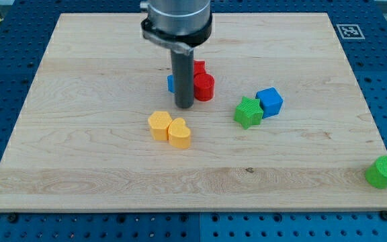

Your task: Place the blue triangle above the red blocks

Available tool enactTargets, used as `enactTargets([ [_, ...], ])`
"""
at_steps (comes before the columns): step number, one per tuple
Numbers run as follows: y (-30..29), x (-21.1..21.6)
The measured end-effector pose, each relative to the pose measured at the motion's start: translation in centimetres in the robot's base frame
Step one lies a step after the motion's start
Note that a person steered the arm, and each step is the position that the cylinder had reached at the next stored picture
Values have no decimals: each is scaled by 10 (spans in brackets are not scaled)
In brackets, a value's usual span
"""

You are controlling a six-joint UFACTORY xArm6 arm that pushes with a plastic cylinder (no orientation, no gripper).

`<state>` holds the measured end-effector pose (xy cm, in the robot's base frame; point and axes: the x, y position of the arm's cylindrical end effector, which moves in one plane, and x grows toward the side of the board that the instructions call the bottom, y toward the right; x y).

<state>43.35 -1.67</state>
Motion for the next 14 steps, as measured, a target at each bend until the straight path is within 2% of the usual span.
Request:
enactTargets([
  [2, -46, -33],
  [3, -51, -75],
  [4, -51, -74],
  [6, -42, -7],
  [7, -27, -6],
  [9, -25, -66],
  [10, -28, -66],
  [12, -29, -111],
  [13, -39, -113],
  [14, -51, -141],
])
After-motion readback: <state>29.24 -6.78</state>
